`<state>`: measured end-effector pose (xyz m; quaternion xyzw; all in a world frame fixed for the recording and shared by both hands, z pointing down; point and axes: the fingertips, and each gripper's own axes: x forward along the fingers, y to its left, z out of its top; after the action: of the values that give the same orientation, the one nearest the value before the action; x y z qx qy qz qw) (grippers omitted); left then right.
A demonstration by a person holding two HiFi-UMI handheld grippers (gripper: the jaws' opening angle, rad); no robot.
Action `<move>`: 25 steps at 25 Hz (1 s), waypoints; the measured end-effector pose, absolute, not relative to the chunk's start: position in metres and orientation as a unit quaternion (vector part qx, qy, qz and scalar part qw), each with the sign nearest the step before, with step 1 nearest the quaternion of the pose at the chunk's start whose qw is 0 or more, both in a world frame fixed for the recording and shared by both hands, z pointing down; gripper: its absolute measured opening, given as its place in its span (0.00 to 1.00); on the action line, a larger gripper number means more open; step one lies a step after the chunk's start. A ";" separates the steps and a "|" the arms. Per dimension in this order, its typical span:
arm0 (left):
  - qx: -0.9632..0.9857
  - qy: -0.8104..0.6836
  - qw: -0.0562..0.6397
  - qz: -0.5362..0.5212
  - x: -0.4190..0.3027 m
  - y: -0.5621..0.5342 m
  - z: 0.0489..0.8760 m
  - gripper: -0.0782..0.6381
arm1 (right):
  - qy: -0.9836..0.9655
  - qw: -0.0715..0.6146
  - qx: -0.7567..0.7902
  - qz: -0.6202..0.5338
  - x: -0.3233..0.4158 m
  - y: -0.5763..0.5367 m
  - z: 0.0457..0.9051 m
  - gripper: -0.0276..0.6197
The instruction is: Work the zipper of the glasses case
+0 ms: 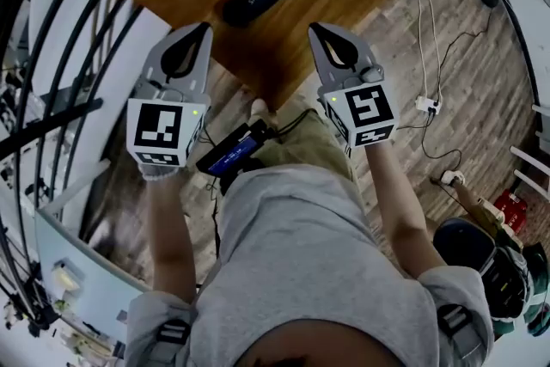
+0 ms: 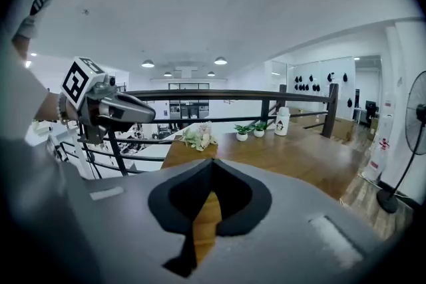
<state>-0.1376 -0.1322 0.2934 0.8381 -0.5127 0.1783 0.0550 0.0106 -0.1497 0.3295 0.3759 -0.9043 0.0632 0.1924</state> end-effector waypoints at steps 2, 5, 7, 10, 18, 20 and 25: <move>0.834 -0.520 0.053 0.176 -0.141 -0.121 0.287 0.13 | -0.904 0.188 0.379 0.061 0.015 -0.143 0.322 0.05; 0.829 -0.529 0.052 0.174 -0.144 -0.106 0.279 0.13 | -0.906 0.186 0.377 0.058 0.020 -0.132 0.313 0.05; 0.827 -0.531 0.050 0.175 -0.144 -0.097 0.276 0.13 | -0.908 0.187 0.372 0.052 0.022 -0.124 0.308 0.05; 0.827 -0.530 0.051 0.179 -0.145 -0.087 0.275 0.13 | -0.908 0.186 0.372 0.046 0.024 -0.115 0.304 0.05; 0.828 -0.530 0.053 0.175 -0.146 -0.072 0.274 0.13 | -0.903 0.169 0.394 0.039 0.028 -0.106 0.289 0.05; 0.829 -0.528 0.054 0.175 -0.145 -0.071 0.275 0.13 | -0.902 0.170 0.395 0.037 0.027 -0.106 0.288 0.05; 0.831 -0.526 0.058 0.172 -0.144 -0.074 0.277 0.13 | -0.902 0.172 0.394 0.038 0.025 -0.108 0.289 0.05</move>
<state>-0.1443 -0.0741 0.2774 0.8309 -0.5260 0.1715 0.0585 0.0248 -0.1080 0.2888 0.3945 -0.9018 0.0384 0.1723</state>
